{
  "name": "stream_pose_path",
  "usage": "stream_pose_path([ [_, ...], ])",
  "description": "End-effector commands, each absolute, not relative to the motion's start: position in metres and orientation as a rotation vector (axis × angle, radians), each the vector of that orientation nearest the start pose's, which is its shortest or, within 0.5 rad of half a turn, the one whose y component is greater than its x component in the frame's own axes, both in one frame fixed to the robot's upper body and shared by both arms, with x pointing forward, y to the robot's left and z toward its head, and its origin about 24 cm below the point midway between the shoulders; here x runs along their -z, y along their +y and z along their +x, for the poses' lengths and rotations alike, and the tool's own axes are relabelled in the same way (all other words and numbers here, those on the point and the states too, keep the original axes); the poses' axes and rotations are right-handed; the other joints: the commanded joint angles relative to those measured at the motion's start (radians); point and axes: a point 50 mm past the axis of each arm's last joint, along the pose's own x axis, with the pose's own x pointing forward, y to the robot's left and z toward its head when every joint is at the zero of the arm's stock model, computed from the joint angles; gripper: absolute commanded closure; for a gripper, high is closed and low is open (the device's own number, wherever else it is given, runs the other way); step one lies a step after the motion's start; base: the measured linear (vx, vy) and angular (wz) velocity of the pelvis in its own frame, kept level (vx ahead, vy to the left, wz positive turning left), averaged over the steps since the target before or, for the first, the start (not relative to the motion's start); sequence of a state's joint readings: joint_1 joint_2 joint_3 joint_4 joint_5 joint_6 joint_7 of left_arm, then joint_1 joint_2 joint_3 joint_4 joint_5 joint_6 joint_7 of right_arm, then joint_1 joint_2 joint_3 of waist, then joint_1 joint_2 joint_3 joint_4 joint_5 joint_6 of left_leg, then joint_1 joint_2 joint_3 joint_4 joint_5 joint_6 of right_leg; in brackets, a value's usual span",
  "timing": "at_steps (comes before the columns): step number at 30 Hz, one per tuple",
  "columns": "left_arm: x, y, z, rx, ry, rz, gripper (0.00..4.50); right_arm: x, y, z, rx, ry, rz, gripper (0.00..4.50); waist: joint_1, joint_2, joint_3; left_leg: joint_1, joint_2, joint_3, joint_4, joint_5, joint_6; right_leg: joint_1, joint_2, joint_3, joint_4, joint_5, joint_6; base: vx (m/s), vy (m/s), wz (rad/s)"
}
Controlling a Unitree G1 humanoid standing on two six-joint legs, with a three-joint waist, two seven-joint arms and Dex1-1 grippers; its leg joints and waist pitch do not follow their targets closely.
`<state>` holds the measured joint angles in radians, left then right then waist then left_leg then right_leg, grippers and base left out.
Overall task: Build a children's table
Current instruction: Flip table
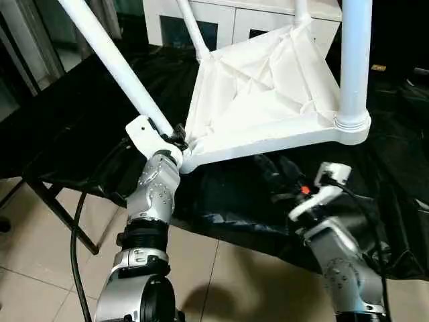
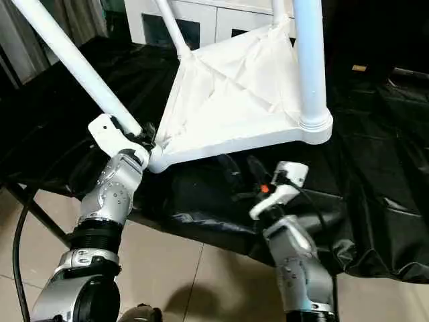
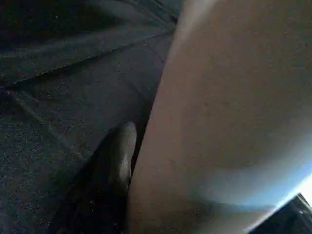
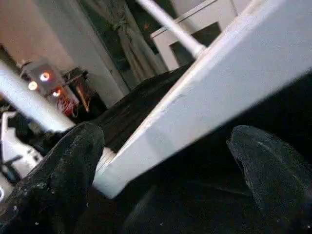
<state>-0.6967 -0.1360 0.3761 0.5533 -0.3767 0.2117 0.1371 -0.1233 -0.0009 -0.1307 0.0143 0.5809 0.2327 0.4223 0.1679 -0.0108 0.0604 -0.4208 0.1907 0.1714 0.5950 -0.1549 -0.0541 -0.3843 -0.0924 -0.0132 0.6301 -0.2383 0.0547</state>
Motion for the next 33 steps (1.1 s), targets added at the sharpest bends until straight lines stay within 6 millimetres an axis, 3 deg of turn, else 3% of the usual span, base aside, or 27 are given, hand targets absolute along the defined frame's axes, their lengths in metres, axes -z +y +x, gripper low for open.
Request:
stream_pose_path([
  [1, -0.103, 0.099, 0.368, -0.06, 0.115, -0.785, 2.1, -0.061, -0.144, 0.284, -0.355, -0.02, 0.652, 0.0, 0.003, -0.018, -0.077, 0.035, 0.026, -0.008, -0.065, -0.112, 0.062, 0.032, -0.039, 0.01, -0.062, 0.108, -0.189, 0.0, 0.0, 0.0],
  [6, -0.102, 0.094, 0.367, -0.05, 0.122, -0.79, 2.1, -0.054, -0.137, 0.307, -0.263, 0.037, 0.735, 0.0, -0.005, -0.015, -0.078, 0.036, 0.024, -0.006, -0.064, -0.1, 0.05, 0.03, -0.038, 0.009, -0.059, 0.119, -0.201, 0.0, 0.0, 0.0],
  [11, -0.101, 0.086, 0.364, -0.025, 0.14, -0.773, 2.1, -0.061, -0.123, 0.331, -0.308, 0.036, 0.833, 0.0, -0.002, -0.02, -0.08, 0.033, 0.023, -0.004, -0.058, -0.054, 0.074, 0.032, -0.037, 0.007, -0.048, 0.198, -0.208, 0.0, 0.0, 0.0],
  [18, -0.101, 0.078, 0.359, -0.003, 0.146, -0.752, 2.1, -0.067, -0.121, 0.355, -0.247, 0.052, 0.888, 0.0, 0.001, -0.025, -0.085, 0.027, 0.02, -0.001, -0.044, 0.043, 0.108, 0.029, -0.03, 0.002, -0.029, 0.336, -0.231, 0.0, 0.0, 0.0],
  [20, -0.1, 0.077, 0.358, -0.002, 0.147, -0.748, 2.1, -0.067, -0.122, 0.363, -0.214, 0.061, 0.906, 0.0, -0.001, -0.032, -0.075, 0.025, 0.022, 0.004, -0.048, 0.005, 0.118, 0.024, -0.033, 0.003, -0.035, 0.284, -0.24, 0.0, 0.0, 0.0],
  [23, -0.1, 0.078, 0.356, -0.012, 0.147, -0.748, 2.1, -0.065, -0.125, 0.37, -0.144, 0.075, 0.94, 0.0, -0.009, -0.03, -0.07, 0.027, 0.026, 0.003, -0.054, -0.038, 0.1, 0.023, -0.035, 0.003, -0.038, 0.204, -0.236, 0.0, 0.0, 0.0],
  [25, -0.101, 0.078, 0.355, -0.012, 0.143, -0.748, 2.1, -0.064, -0.127, 0.372, -0.117, 0.071, 0.966, 0.0, -0.012, -0.035, -0.069, 0.028, 0.026, 0.003, -0.054, -0.039, 0.1, 0.023, -0.035, 0.004, -0.039, 0.211, -0.23, 0.0, 0.0, 0.0],
  [26, -0.101, 0.078, 0.355, -0.011, 0.142, -0.748, 2.1, -0.063, -0.128, 0.372, -0.111, 0.069, 0.973, 0.27, -0.011, -0.035, -0.068, 0.028, 0.026, 0.004, -0.054, -0.041, 0.101, 0.023, -0.034, 0.004, -0.04, 0.21, -0.228, 0.0, 0.0, 0.0],
  [27, -0.101, 0.077, 0.354, -0.007, 0.141, -0.746, 2.1, -0.064, -0.128, 0.374, -0.116, 0.065, 1.004, 0.27, -0.012, -0.04, -0.066, 0.026, 0.025, 0.005, -0.053, -0.037, 0.105, 0.024, -0.034, 0.004, -0.04, 0.22, -0.226, 0.0, 0.0, 0.0],
  [33, -0.101, 0.073, 0.349, 0.022, 0.148, -0.736, 2.1, -0.063, -0.13, 0.378, -0.104, 0.057, 1.06, 0.78, -0.017, -0.039, -0.068, 0.025, 0.027, 0.005, -0.052, -0.033, 0.119, 0.024, -0.035, 0.002, -0.038, 0.221, -0.241, 0.0, 0.0, 0.0],
])
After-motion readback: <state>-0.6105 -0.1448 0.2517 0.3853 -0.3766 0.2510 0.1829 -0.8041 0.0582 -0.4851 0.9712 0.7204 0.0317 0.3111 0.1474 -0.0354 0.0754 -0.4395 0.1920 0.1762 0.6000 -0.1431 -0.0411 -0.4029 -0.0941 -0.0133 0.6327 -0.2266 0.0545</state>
